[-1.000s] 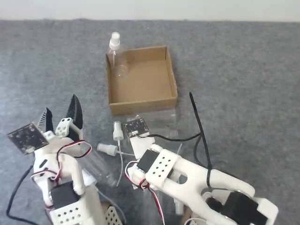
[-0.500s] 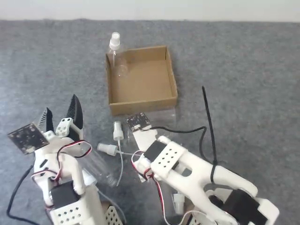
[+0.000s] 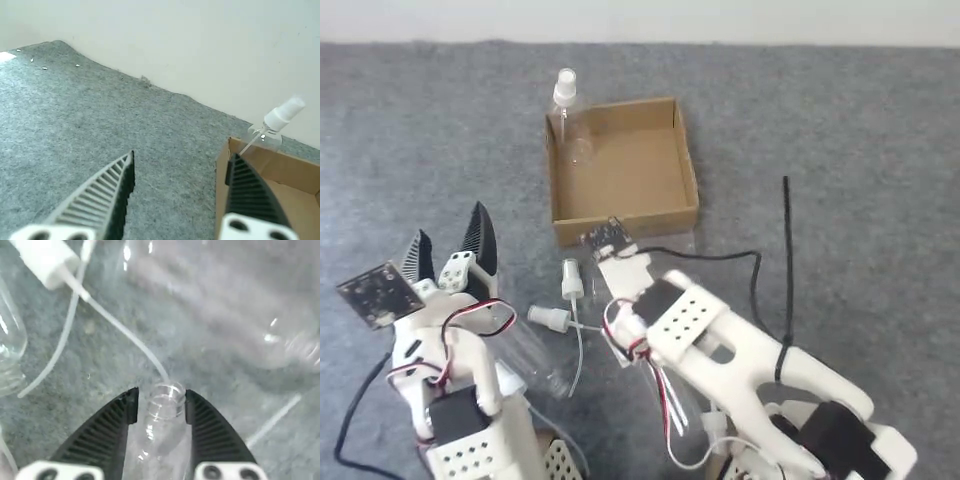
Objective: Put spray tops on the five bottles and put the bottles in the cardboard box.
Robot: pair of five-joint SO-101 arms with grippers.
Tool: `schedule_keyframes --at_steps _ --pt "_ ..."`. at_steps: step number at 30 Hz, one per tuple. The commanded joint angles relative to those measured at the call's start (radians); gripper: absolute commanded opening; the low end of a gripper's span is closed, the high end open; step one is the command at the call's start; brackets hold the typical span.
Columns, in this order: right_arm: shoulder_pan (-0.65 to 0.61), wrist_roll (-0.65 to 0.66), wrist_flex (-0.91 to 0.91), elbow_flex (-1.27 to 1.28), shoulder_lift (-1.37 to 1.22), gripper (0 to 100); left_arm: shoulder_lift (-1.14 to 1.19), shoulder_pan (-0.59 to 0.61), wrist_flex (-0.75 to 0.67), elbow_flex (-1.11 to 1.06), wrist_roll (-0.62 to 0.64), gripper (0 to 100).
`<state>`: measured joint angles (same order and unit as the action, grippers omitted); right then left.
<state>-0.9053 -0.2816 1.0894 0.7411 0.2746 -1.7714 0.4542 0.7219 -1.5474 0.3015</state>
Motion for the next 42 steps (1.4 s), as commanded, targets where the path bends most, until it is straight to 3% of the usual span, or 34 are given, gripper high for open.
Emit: schedule_keyframes --at_steps 1,11,20,29,37,42 --pt "0.048 0.104 -0.015 -0.110 0.064 8.6 -0.012 0.006 -0.032 0.008 0.000 27" --pt "0.042 0.189 -0.007 -0.167 0.064 9.3 -0.012 0.006 -0.032 0.008 0.000 27" --pt "-0.012 0.189 0.068 -0.169 0.064 28.8 -0.012 0.006 -0.032 0.008 0.000 27" --pt "-0.071 0.186 0.145 -0.169 0.064 28.9 -0.012 0.006 -0.032 0.008 0.000 27" --pt "-0.136 -0.003 0.185 -0.163 0.059 28.9 -0.012 0.006 -0.032 0.008 0.000 27" --pt "-0.140 -0.044 0.176 -0.133 0.051 28.9 -0.012 0.006 -0.032 0.008 0.000 27"
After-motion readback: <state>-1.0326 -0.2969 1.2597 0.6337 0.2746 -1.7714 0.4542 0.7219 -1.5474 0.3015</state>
